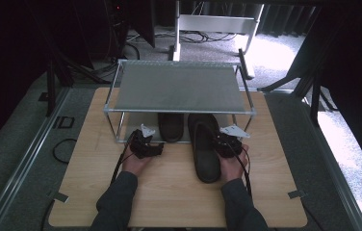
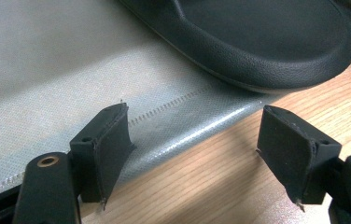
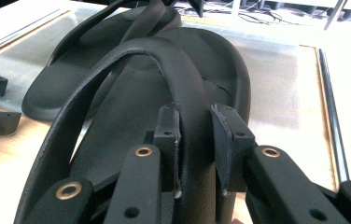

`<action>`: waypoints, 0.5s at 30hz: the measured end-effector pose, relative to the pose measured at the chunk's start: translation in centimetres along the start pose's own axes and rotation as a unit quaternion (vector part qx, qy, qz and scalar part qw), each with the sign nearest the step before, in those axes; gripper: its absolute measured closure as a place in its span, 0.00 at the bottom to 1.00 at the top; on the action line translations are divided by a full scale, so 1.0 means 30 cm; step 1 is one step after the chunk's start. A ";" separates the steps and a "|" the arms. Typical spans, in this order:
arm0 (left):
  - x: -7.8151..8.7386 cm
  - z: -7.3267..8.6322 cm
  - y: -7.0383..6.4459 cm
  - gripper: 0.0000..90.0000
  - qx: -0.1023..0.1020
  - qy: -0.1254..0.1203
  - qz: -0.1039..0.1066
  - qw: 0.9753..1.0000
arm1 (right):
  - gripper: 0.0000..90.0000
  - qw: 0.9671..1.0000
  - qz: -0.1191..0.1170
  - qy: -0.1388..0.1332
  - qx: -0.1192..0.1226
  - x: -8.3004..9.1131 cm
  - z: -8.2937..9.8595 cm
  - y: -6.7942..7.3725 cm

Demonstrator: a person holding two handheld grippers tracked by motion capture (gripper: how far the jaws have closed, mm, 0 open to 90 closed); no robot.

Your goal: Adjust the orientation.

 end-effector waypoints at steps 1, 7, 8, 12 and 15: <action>0.000 0.000 0.000 0.29 0.000 0.000 0.000 1.000 | 0.81 1.000 0.000 0.000 -0.001 -0.003 -0.002 0.001; 0.000 0.000 0.001 0.29 0.001 0.000 0.001 1.000 | 0.81 1.000 0.002 -0.002 -0.002 -0.039 -0.014 0.007; 0.000 0.000 0.000 0.29 0.000 0.000 0.000 1.000 | 0.81 1.000 0.003 -0.001 -0.002 -0.045 -0.015 0.008; 0.000 0.000 0.000 0.29 -0.001 0.000 0.000 1.000 | 0.81 1.000 0.009 -0.005 -0.004 -0.067 -0.023 0.007; 0.000 0.000 0.000 0.29 0.000 0.000 0.000 1.000 | 0.81 1.000 0.014 -0.015 0.003 -0.077 -0.033 0.010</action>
Point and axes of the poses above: each handheld gripper's, and its own axes: x roughly backward along the jaws, z roughly out of its underside, y roughly to its left, the point moved 5 cm from there along -x, roughly forward along the jaws, and after that the axes turned 7 degrees about -x, right-handed, at the moved point
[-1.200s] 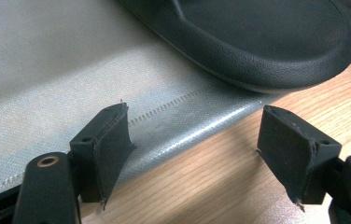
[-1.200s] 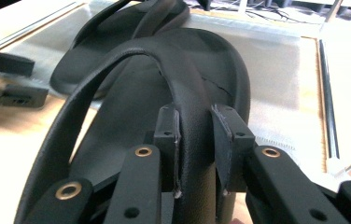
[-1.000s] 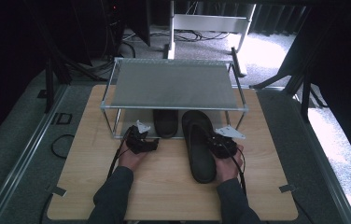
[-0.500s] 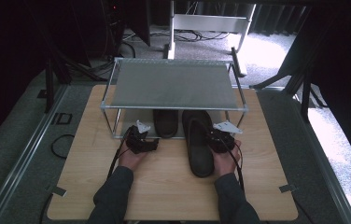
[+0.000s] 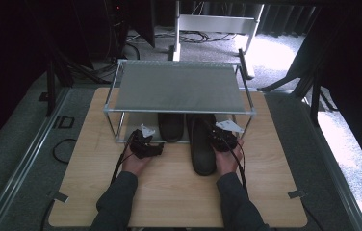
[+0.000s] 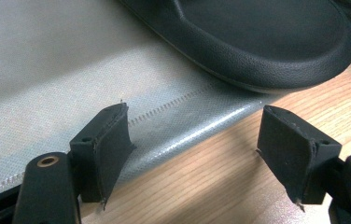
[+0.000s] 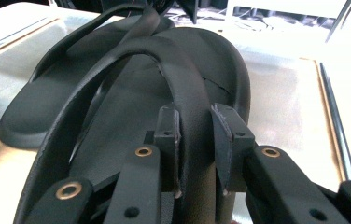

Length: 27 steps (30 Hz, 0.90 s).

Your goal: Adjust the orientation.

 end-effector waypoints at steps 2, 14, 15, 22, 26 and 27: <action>0.000 0.000 0.000 0.29 0.000 0.000 0.001 1.000 | 0.81 1.000 0.003 -0.001 -0.001 -0.011 -0.004 -0.004; 0.000 0.000 0.000 0.29 0.000 0.000 0.000 1.000 | 0.81 1.000 0.014 0.008 0.007 -0.058 -0.014 -0.023; 0.000 0.000 0.000 0.29 0.000 0.000 0.000 1.000 | 0.81 1.000 0.016 0.007 0.009 -0.062 -0.017 -0.025; 0.000 0.000 0.001 0.29 0.002 -0.001 0.001 1.000 | 0.81 1.000 0.022 0.004 0.014 -0.083 -0.023 -0.029; 0.000 0.000 0.001 0.29 0.001 -0.001 0.001 1.000 | 0.81 1.000 0.022 0.003 0.010 -0.088 -0.020 -0.023; 0.001 0.000 0.001 0.29 0.000 0.000 0.001 1.000 | 0.81 1.000 0.022 0.003 0.012 -0.091 -0.017 -0.020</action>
Point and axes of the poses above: each handheld gripper's, and its own axes: x roughly backward along the jaws, z roughly out of its underside, y roughly to its left, the point moved 5 cm from there along -x, roughly forward along the jaws, and after that the axes turned 7 degrees about -x, right-handed, at the moved point
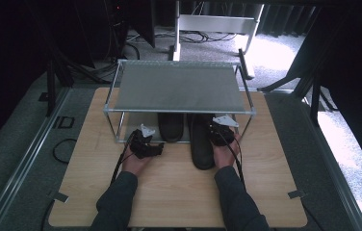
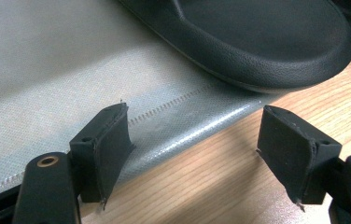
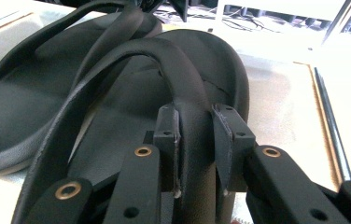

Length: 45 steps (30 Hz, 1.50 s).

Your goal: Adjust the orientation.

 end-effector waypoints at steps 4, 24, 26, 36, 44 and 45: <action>0.000 0.000 0.000 0.29 0.001 0.000 0.000 1.000 | 0.81 1.000 -0.001 -0.001 -0.004 -0.010 0.007 0.006; 0.000 0.000 0.000 0.29 0.001 -0.001 0.000 1.000 | 0.59 1.000 -0.017 0.000 -0.013 -0.002 0.025 0.008; 0.000 0.000 0.000 0.29 0.001 0.000 0.000 1.000 | 0.55 0.999 -0.030 -0.003 -0.016 0.028 0.029 0.016; -0.001 0.000 -0.001 0.29 -0.001 0.000 -0.002 1.000 | 0.40 0.997 -0.080 0.010 0.010 0.209 0.102 0.077; -0.001 0.000 -0.002 0.29 -0.002 0.000 -0.002 1.000 | 0.33 0.993 -0.103 0.034 0.051 0.307 0.195 0.112; 0.000 0.000 -0.002 0.29 -0.002 0.001 -0.002 1.000 | 0.33 0.993 -0.103 0.034 0.050 0.314 0.204 0.110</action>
Point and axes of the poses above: each handheld gripper's, and its own axes: x roughly backward along the jaws, z roughly out of its underside, y roughly to its left, the point moved 5 cm from there along -x, roughly forward along the jaws, and after that the axes turned 7 degrees about -x, right-handed, at the moved point
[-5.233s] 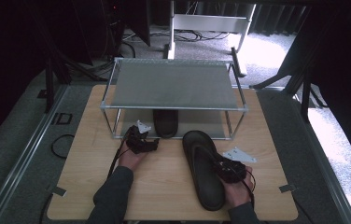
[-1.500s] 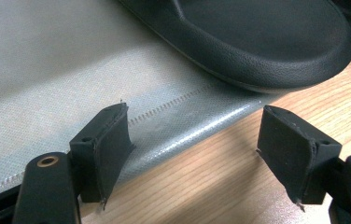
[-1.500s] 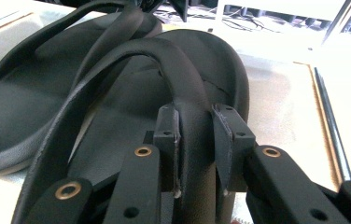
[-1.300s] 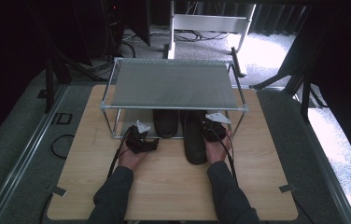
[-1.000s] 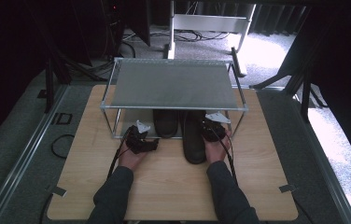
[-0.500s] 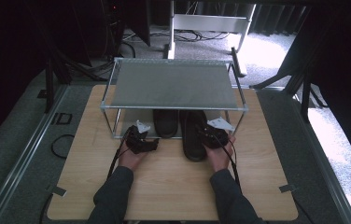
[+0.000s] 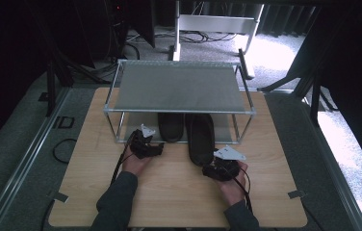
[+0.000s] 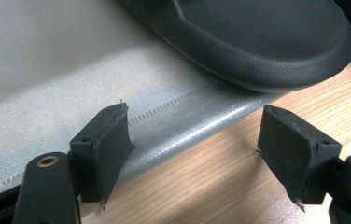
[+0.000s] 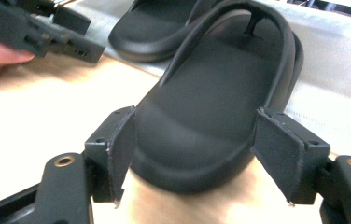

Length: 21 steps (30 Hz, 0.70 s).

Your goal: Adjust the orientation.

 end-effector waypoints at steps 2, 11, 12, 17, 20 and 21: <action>0.000 0.000 0.000 0.29 0.000 0.000 0.000 1.000 | 0.32 1.000 0.000 0.002 -0.003 0.006 0.011 0.000; 0.001 0.001 0.000 0.29 0.001 0.000 0.000 1.000 | 0.23 1.000 0.008 0.019 -0.013 0.032 0.070 0.010; 0.001 0.001 0.000 0.29 0.001 0.000 0.000 1.000 | 0.23 1.000 0.009 0.022 -0.014 0.027 0.072 0.010; 0.001 0.001 0.000 0.29 0.001 0.000 0.000 1.000 | 0.24 0.999 0.016 0.032 -0.016 -0.005 0.076 0.006; 0.001 0.001 0.001 0.29 0.003 0.000 0.001 1.000 | 0.24 0.999 0.023 0.038 -0.017 -0.024 0.079 0.002; 0.001 0.001 0.001 0.29 0.003 0.000 0.001 1.000 | 0.24 0.999 0.022 0.040 -0.019 -0.028 0.079 0.002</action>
Point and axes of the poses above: each handheld gripper's, and its own axes: x roughly backward along the jaws, z roughly out of its underside, y roughly to its left, the point moved 5 cm from there along -x, roughly forward along the jaws, and after that the axes turned 7 degrees about -x, right-handed, at the moved point
